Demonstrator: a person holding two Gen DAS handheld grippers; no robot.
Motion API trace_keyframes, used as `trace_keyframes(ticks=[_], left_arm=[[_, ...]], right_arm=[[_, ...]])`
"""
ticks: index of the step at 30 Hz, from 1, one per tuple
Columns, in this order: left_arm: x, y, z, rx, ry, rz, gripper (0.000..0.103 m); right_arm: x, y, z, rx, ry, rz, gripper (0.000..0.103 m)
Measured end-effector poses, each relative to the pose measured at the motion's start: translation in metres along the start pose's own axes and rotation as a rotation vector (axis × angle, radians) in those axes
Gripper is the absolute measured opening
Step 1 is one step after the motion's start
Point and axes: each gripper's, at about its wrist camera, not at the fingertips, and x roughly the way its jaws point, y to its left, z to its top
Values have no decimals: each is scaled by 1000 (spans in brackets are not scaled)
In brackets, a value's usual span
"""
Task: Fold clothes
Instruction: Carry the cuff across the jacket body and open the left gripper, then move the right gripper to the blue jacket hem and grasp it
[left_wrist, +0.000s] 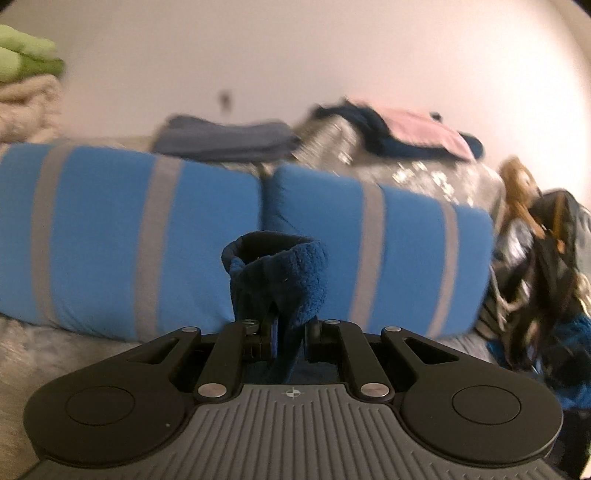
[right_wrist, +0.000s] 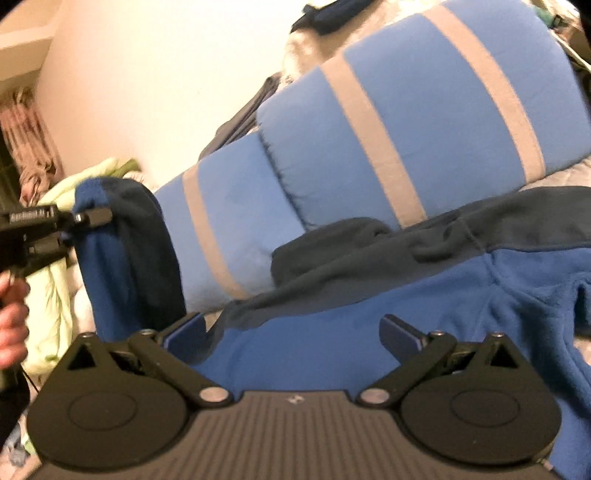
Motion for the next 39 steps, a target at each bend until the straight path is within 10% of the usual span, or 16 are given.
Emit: trace_keyframes(ticks=[5, 9, 15, 26, 39], left_arm=[[24, -32, -28, 64, 109, -68, 14], [37, -46, -45, 105, 201, -117, 49], [32, -45, -52, 132, 221, -145, 76], [-4, 13, -60, 157, 230, 11, 76], [-78, 95, -75, 119, 203, 111, 76]], right_arm=[[-3, -14, 2, 86, -6, 0, 103], [-7, -22, 5, 127, -15, 21, 103], [-11, -21, 6, 119, -23, 33, 103], [-13, 1, 0, -25, -11, 50, 103], [-29, 52, 8, -560, 122, 109, 103]])
